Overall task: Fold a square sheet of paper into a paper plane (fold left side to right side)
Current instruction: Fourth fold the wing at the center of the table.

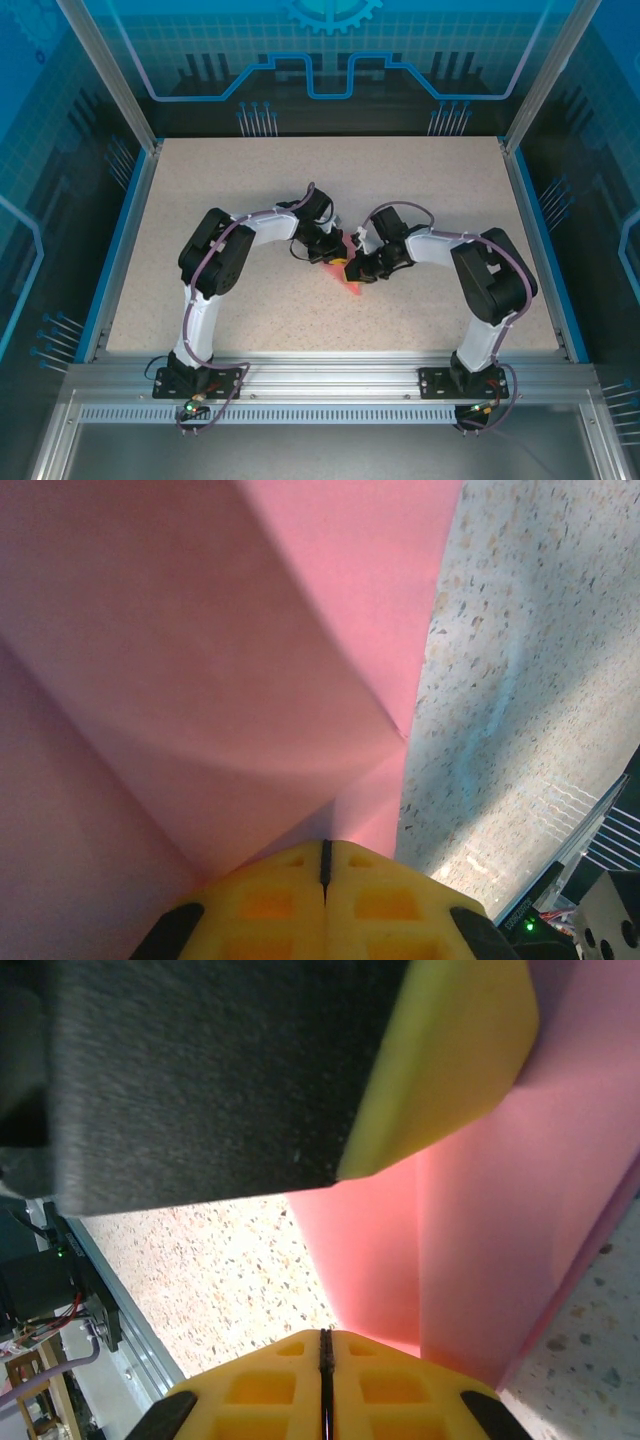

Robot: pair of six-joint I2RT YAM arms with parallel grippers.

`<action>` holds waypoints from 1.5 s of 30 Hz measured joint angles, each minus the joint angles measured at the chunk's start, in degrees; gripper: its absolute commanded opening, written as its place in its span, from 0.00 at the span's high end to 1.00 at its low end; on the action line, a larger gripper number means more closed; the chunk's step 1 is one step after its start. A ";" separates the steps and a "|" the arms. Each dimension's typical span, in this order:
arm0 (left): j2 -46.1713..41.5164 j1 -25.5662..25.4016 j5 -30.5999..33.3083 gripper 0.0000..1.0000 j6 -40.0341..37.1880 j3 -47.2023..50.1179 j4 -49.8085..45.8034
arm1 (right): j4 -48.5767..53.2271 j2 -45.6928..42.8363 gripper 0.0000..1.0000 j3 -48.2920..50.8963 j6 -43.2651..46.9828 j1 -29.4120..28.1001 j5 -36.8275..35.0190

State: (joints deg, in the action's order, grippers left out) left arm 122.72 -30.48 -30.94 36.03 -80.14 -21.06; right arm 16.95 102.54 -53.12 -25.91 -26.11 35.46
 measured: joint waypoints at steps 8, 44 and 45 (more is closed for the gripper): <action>0.00 0.00 0.00 1.00 0.00 0.00 0.00 | 0.15 1.09 0.91 0.92 0.04 0.00 -0.48; -0.02 0.44 -1.95 1.00 0.00 0.48 -1.05 | 3.52 -5.09 0.97 9.81 2.40 -0.55 -0.52; -0.02 0.44 -1.95 1.00 0.00 0.48 -1.05 | 4.70 -5.64 0.98 10.01 2.38 -0.63 -0.50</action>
State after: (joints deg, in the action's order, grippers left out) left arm 122.69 -30.04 -32.88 36.03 -79.66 -22.11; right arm 21.65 96.90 -43.11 -23.53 -26.74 34.96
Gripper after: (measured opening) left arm 0.048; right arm 0.051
